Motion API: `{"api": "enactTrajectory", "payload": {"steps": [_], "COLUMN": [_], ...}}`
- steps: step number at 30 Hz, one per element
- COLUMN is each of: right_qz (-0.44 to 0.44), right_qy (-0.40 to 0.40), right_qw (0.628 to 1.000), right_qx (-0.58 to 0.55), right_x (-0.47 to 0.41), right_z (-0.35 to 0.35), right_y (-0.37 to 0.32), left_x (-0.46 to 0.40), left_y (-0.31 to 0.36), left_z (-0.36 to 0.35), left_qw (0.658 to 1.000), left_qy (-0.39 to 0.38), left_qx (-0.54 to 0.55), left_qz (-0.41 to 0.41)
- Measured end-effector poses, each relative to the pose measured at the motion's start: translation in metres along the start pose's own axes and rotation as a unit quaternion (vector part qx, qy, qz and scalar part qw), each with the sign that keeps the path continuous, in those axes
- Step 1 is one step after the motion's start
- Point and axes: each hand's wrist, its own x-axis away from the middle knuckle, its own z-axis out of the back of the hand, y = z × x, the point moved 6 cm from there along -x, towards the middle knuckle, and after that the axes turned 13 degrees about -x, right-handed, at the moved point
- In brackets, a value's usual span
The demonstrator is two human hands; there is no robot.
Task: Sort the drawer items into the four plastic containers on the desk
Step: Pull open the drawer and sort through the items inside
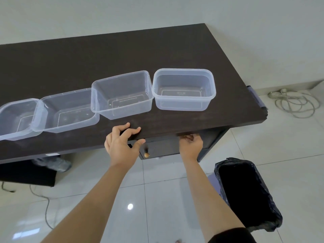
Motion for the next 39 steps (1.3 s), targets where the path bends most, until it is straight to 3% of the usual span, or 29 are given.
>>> {"api": "enactTrajectory", "payload": {"steps": [8, 12, 18, 27, 39], "right_qz": [0.045, 0.039, 0.052, 0.04, 0.027], "right_qy": [0.005, -0.013, -0.019, -0.006, 0.011], "right_qw": [0.999, 0.999, 0.998, 0.996, 0.995], "right_qx": [-0.001, 0.012, 0.043, 0.077, 0.094], "right_x": [0.045, 0.046, 0.051, 0.053, 0.057], "right_z": [0.049, 0.048, 0.048, 0.049, 0.054], "right_y": [0.005, -0.004, -0.012, -0.018, -0.019], "left_x": [0.011, 0.035, 0.068, 0.087, 0.083], "left_y": [0.005, 0.009, 0.01, -0.001, -0.009], "left_z": [-0.002, -0.009, -0.018, -0.03, -0.025], "left_qw": [1.0, 0.996, 0.995, 0.972, 0.968], "left_qy": [-0.009, -0.019, -0.021, -0.144, -0.137], "left_qx": [0.017, 0.085, 0.089, 0.156, 0.174], "left_qz": [0.018, 0.019, 0.031, 0.105, 0.121]}}
